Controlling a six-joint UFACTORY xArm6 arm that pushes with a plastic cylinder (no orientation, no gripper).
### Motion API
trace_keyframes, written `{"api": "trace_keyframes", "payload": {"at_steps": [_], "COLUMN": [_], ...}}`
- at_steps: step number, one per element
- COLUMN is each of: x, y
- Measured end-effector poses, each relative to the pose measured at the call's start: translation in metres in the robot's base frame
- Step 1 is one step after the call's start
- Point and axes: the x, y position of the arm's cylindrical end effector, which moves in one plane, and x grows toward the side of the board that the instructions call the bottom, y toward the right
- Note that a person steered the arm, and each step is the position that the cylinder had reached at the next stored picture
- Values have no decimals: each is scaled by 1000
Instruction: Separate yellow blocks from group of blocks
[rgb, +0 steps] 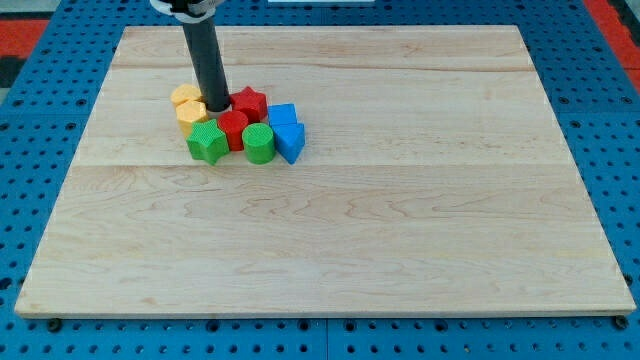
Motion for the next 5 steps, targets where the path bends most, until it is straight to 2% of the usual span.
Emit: {"api": "trace_keyframes", "payload": {"at_steps": [1, 2, 3, 4, 5], "x": [15, 15, 16, 7, -32], "y": [-8, -56, -63, 13, 1]}}
